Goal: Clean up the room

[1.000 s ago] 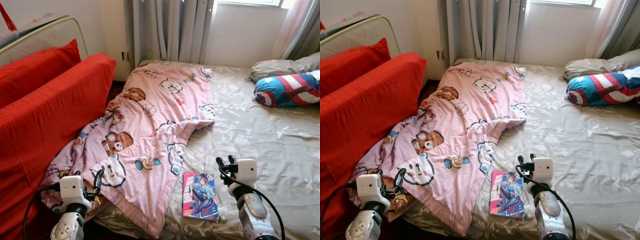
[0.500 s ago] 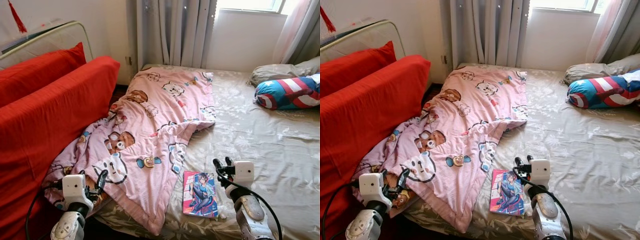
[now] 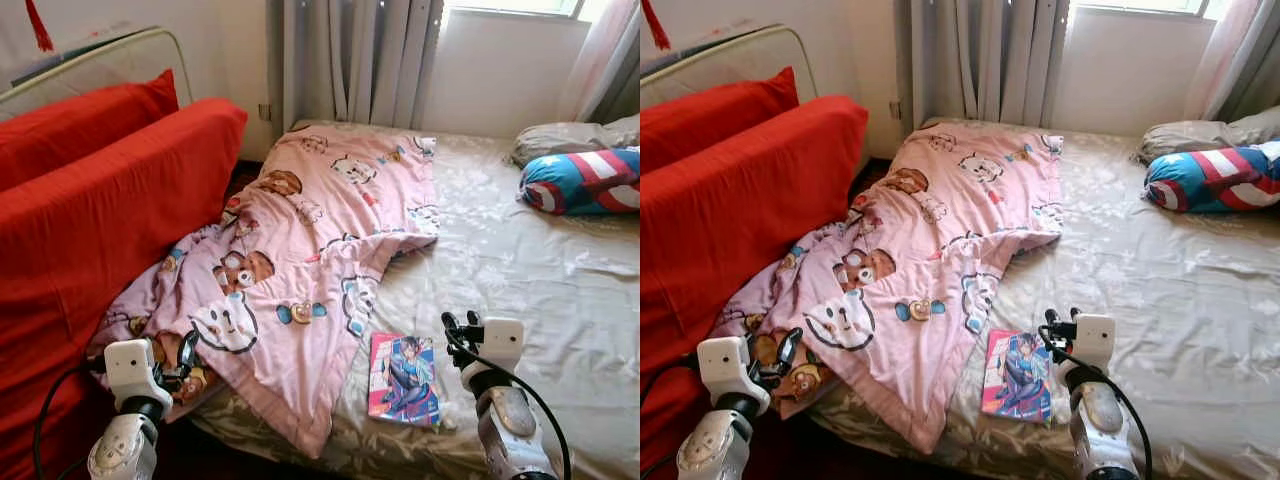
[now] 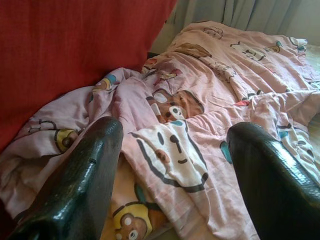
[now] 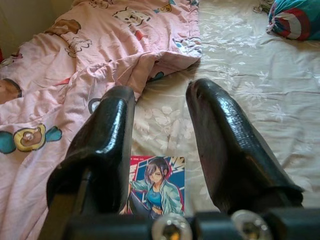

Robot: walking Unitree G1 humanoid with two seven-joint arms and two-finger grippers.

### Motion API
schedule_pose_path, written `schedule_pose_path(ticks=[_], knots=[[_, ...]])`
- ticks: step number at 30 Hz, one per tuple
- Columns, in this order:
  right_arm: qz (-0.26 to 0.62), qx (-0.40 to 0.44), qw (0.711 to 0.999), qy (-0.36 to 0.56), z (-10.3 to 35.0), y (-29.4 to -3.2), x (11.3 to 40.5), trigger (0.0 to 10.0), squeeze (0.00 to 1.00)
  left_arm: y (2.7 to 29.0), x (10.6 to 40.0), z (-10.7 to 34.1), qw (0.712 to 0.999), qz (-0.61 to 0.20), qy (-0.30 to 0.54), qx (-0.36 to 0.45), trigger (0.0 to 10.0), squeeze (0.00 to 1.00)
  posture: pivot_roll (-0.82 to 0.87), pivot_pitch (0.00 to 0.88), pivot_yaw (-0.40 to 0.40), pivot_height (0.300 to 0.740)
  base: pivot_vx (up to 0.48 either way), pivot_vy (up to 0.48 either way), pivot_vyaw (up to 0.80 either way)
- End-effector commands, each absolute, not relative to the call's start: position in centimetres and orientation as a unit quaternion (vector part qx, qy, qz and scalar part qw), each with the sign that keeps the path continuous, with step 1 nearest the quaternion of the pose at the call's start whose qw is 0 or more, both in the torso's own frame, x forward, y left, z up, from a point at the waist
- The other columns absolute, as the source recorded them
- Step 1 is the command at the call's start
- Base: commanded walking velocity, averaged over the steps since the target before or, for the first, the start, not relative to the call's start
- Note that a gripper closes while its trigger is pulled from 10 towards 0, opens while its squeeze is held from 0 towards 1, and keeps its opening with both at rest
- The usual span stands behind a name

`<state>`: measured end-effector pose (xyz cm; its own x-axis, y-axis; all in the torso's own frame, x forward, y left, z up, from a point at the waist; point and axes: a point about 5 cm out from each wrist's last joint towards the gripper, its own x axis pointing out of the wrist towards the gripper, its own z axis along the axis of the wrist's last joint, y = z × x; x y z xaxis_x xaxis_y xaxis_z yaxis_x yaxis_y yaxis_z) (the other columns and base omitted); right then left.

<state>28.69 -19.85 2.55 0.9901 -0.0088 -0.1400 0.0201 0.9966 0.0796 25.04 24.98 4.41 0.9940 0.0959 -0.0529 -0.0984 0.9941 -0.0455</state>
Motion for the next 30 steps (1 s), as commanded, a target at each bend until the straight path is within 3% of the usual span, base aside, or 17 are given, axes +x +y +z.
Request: schedule_pose_path(ticks=[1,8,30], knots=[[-0.002,0.033,0.997,0.071,2.68,-19.90,28.73,10.0,0.00,25.20,25.82,5.35,0.999,0.046,0.016,-0.019,10.0,0.00,0.00,0.000,-0.030,0.662,0.000,0.000,0.00],[0.003,0.032,0.997,0.066,2.53,-19.85,28.44,10.0,0.00,24.62,25.79,5.12,0.999,0.030,0.024,-0.021,10.0,0.00,0.00,0.000,-0.023,0.624,0.000,0.000,0.00],[0.000,0.037,0.996,0.079,2.28,-19.70,28.45,10.0,0.00,24.32,25.18,5.00,0.999,0.018,0.038,-0.024,10.0,0.00,0.02,0.000,-0.032,0.624,0.012,0.000,0.00]])
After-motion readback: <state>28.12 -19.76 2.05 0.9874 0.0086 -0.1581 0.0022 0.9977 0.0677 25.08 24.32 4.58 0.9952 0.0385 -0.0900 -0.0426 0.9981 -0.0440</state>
